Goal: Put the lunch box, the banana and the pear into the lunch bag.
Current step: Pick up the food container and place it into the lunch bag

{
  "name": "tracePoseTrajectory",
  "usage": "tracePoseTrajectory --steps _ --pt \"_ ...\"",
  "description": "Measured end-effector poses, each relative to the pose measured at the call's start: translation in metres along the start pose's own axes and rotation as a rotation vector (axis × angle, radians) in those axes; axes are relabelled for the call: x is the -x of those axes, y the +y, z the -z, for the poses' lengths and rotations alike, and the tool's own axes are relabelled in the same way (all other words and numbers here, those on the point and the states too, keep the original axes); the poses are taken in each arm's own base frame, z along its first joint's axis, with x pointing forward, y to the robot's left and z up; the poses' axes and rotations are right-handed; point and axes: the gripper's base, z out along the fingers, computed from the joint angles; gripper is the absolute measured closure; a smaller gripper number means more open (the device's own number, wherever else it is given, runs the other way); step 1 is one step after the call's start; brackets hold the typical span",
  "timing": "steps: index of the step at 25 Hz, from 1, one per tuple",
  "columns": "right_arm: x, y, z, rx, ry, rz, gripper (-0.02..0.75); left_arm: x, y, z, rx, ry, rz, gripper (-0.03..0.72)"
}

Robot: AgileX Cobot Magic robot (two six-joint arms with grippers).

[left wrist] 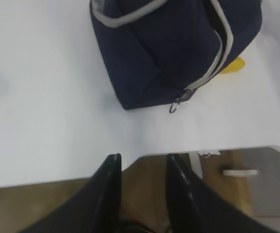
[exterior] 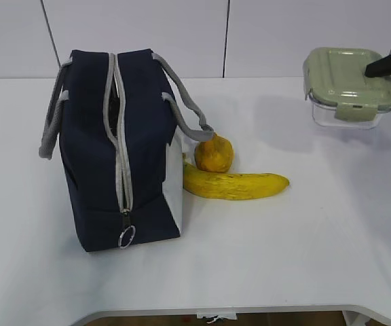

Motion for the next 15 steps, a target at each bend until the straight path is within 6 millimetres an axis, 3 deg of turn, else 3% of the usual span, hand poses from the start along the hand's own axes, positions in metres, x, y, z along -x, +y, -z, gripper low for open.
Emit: tracePoseTrajectory --steps 5,9,15 --pt "0.001 0.009 -0.001 0.044 -0.022 -0.007 0.367 0.033 -0.004 -0.034 -0.058 0.153 0.074 0.448" --pt "-0.002 0.023 -0.015 0.096 -0.003 -0.004 0.367 0.060 -0.009 -0.059 -0.115 0.214 0.082 0.437" --pt "-0.016 0.051 -0.045 0.173 0.066 0.021 0.367 0.102 -0.012 -0.090 -0.167 0.250 0.069 0.328"
